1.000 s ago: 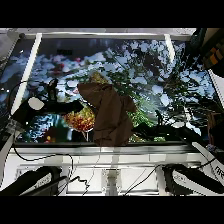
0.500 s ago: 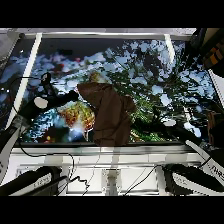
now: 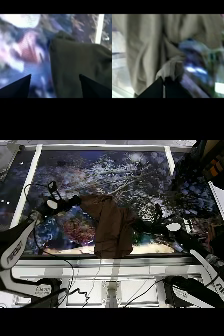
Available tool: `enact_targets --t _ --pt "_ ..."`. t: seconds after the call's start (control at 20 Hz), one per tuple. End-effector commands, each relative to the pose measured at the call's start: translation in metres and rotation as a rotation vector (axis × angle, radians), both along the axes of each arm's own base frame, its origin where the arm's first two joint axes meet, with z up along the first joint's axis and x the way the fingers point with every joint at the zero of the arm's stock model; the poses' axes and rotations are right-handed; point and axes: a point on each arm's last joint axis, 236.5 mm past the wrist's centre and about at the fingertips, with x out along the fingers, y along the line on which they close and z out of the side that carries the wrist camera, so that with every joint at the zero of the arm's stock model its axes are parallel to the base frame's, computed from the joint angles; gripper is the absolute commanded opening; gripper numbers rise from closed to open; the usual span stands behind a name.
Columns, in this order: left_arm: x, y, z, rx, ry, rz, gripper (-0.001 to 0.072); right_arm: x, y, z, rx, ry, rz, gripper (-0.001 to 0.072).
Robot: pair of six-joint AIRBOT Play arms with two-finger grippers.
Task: Fold the clothes and pants, and hang the long-sleeved shirts on hangers.
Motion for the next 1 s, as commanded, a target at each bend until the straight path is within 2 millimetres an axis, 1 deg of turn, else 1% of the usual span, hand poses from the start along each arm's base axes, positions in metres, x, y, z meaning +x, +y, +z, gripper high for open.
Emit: enact_targets --t 0.0,0.05,0.1,0.2,0.25,0.3,0.35,0.4,0.45,0.5,0.55,0.65,0.7,0.75,0.85,0.9,0.95 --pt "0.018 -0.009 -0.023 -0.017 0.042 -0.022 0.0679 0.006 0.001 0.021 0.005 -0.058 0.006 0.001" --pt "0.019 -0.01 -0.027 -0.019 0.051 -0.024 0.0595 0.006 0.001 0.024 0.007 -0.068 0.006 0.001" --pt "0.019 -0.01 -0.031 -0.019 0.059 -0.027 0.0454 0.006 0.001 0.028 0.009 -0.076 0.006 0.001" --pt "0.017 -0.011 -0.037 -0.018 0.069 -0.028 0.0322 0.006 0.002 0.034 0.013 -0.092 0.007 0.001" --pt "0.018 -0.011 -0.037 -0.017 0.07 -0.028 0.0243 0.006 0.002 0.037 0.015 -0.099 0.007 0.001" --pt "0.018 -0.011 -0.037 -0.018 0.068 -0.028 0.0113 0.006 0.002 0.04 0.016 -0.107 0.007 0.001" --pt "0.02 -0.011 -0.033 -0.019 0.061 -0.028 0.0011 0.006 0.002 0.043 0.018 -0.117 0.007 0.0011" --pt "0.024 -0.012 -0.027 -0.019 0.046 -0.029 0.0011 0.006 0.001 0.047 0.014 -0.13 0.011 0.001" --pt "0.031 -0.011 -0.014 -0.02 0.018 -0.027 0.001 0.007 0.0 0.053 0.011 -0.149 0.012 0.001" --pt "0.039 -0.006 0.003 -0.018 -0.019 -0.021 0.001 0.008 -0.003 0.061 0.003 -0.175 0.015 0.001" --pt "0.048 0.002 0.028 -0.009 -0.072 -0.013 0.001 0.012 -0.008 0.071 -0.009 -0.209 0.013 0.001" --pt "0.063 0.027 0.091 0.052 -0.208 0.002 0.001 0.027 -0.028 0.103 -0.048 -0.311 -0.018 0.001" --pt "0.067 0.044 0.128 0.098 -0.288 0.015 0.0009 0.037 -0.044 0.123 -0.085 -0.375 -0.043 0.001" --pt "0.066 0.064 0.172 0.151 -0.382 0.041 0.001 0.047 -0.065 0.145 -0.121 -0.432 -0.084 0.001" --pt "0.052 0.102 0.261 0.246 -0.565 0.105 0.001 0.065 -0.111 0.187 -0.188 -0.51 -0.195 0.0009" --pt "0.037 0.12 0.309 0.295 -0.664 0.143 0.0011 0.071 -0.134 0.209 -0.226 -0.552 -0.248 0.0009" --pt "0.02 0.135 0.353 0.341 -0.757 0.18 0.0011 0.076 -0.153 0.229 -0.26 -0.59 -0.288 0.0009"
